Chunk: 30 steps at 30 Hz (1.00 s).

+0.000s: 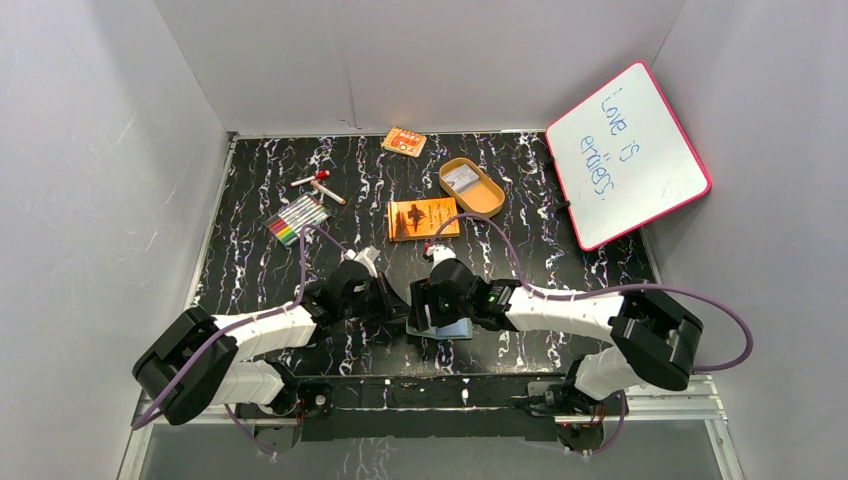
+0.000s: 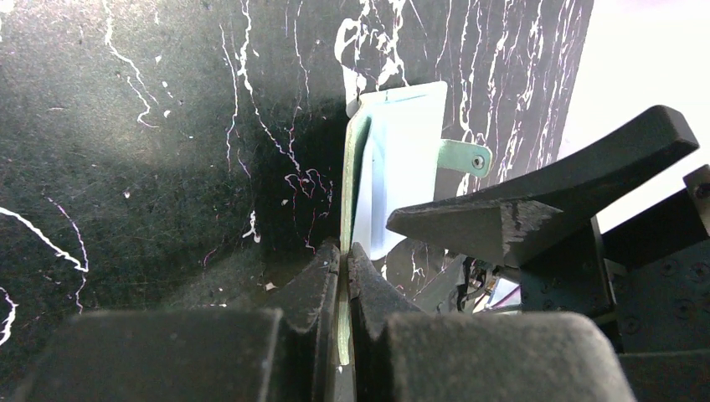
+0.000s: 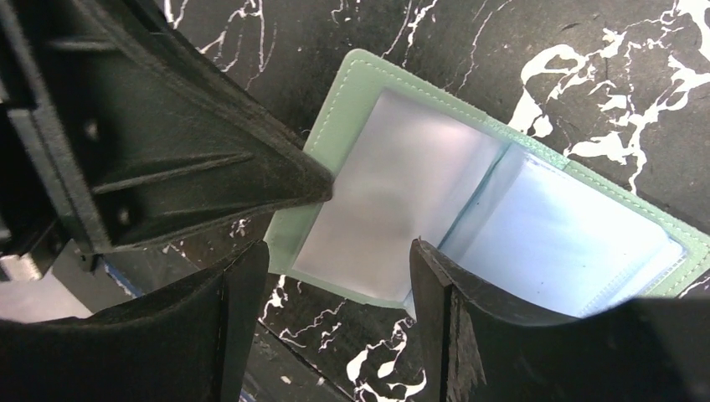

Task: Put the credit cards into the card holder
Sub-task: Open the card holder at the center of the board.

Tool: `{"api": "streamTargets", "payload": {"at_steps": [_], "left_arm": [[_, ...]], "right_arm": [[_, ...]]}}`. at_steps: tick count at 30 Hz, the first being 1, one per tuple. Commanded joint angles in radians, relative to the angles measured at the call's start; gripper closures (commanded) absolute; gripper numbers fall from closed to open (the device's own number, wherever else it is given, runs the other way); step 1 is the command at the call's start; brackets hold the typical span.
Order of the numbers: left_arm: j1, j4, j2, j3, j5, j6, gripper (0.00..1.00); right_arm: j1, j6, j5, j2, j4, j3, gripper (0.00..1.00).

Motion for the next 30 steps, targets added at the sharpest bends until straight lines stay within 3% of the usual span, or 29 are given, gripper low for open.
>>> {"api": "streamTargets", "payload": {"at_steps": [1, 13, 19, 30], "left_arm": [[-0.004, 0.027, 0.001, 0.011, 0.018, 0.002, 1.00], [-0.004, 0.017, -0.015, 0.004, 0.014, 0.002, 1.00], [-0.004, 0.021, -0.006, 0.004, 0.014, 0.002, 1.00], [-0.005, -0.028, -0.013, 0.007, -0.019, 0.011, 1.00]], "right_arm": [[0.006, -0.013, 0.030, 0.036, -0.015, 0.053, 0.29], [0.006, 0.020, 0.097, 0.053, -0.051, 0.032, 0.46], [0.005, 0.018, 0.086, 0.021, -0.031, 0.012, 0.36], [0.005, 0.039, 0.073, -0.058, 0.018, -0.048, 0.34]]}}
